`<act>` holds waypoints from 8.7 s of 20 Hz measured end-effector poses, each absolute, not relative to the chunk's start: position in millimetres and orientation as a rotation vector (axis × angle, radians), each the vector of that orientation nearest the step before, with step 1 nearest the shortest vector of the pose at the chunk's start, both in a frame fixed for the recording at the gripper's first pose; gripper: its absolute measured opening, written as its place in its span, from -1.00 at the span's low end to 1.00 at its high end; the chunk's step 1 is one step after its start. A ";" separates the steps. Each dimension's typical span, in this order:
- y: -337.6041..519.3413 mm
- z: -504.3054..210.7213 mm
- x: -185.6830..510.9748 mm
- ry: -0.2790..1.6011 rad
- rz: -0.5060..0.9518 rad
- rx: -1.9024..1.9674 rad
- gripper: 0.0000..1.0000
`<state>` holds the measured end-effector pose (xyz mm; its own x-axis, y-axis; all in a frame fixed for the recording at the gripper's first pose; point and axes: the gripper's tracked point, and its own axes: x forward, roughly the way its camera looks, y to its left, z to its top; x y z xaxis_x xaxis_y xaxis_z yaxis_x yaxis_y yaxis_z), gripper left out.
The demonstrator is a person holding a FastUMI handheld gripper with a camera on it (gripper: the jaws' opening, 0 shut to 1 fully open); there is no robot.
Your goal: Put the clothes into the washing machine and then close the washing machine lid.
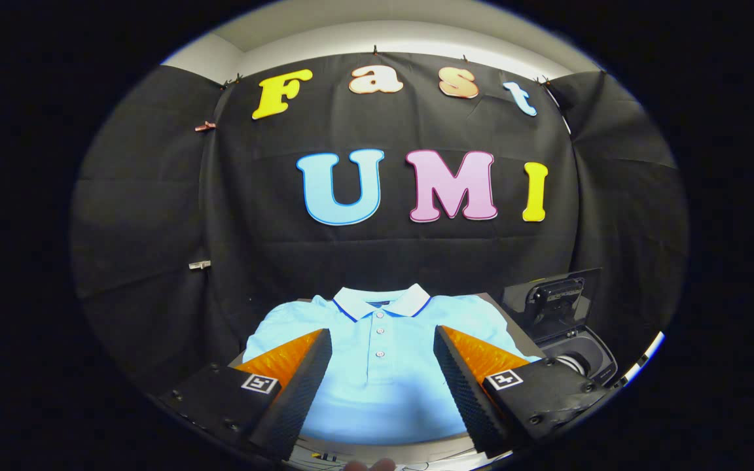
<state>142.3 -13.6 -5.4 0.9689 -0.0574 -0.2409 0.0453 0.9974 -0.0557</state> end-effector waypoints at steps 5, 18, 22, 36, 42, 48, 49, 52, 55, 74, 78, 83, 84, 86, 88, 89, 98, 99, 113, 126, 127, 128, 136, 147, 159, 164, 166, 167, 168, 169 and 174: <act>-24.6 -23.7 191.3 0.396 -0.082 -0.076 0.99; -33.5 -95.5 240.0 0.795 -0.122 -0.055 1.00; -36.6 -98.8 233.0 0.852 -0.114 -0.068 0.64; -39.6 -88.5 223.7 0.750 -0.037 -0.118 -0.80; -39.4 -71.6 217.0 0.676 -0.034 -0.092 -0.81; -38.1 -57.1 215.6 0.616 -0.017 -0.136 -0.90; -36.4 -50.9 215.3 0.594 -0.018 -0.144 -0.90; -37.5 -32.9 213.4 0.523 -0.034 -0.132 -0.90; -41.0 -10.6 206.1 0.468 -0.056 -0.131 -0.90; -286.1 154.8 166.4 0.230 -0.063 -0.240 -0.90; -347.9 115.9 159.9 0.274 -0.067 -0.207 -0.90; -411.7 31.7 165.8 0.354 -0.082 -0.184 -0.90; -423.6 8.5 165.4 0.377 -0.091 -0.171 -0.90; -442.2 -27.2 167.0 0.399 -0.102 -0.146 -0.90; -452.5 -65.1 167.4 0.428 -0.113 -0.126 -0.90; -458.9 -81.9 168.7 0.448 -0.121 -0.122 -0.90; -472.1 -231.5 170.1 0.732 -0.163 -0.167 -0.90; -472.7 -249.1 166.7 0.796 -0.166 -0.169 -0.90; -479.8 -330.1 142.8 1.097 -0.214 -0.121 -0.90; -470.9 -226.5 165.8 0.860 -0.184 -0.100 0.98; -466.6 -216.2 167.1 0.841 -0.175 -0.108 0.99; -463.8 -205.3 168.6 0.823 -0.169 -0.117 0.99; -438.1 -134.7 187.5 0.692 -0.136 -0.120 0.98; -454.3 9.5 279.3 0.427 -0.182 -0.062 0.97; -473.0 -38.2 345.9 0.534 -0.180 -0.067 0.99; -475.2 -36.1 337.7 0.501 -0.176 -0.071 1.00; -474.4 -35.4 335.0 0.491 -0.174 -0.075 1.00; -474.3 -35.4 333.9 0.484 -0.171 -0.076 1.00; -474.4 -35.6 333.9 0.476 -0.170 -0.078 1.00; -474.2 -35.7 334.1 0.470 -0.169 -0.078 1.00; -474.1 -35.0 333.6 0.468 -0.175 -0.081 1.00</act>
<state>333.6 -474.1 -35.0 0.8777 -0.1865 -0.4415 0.1494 0.9818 -0.1176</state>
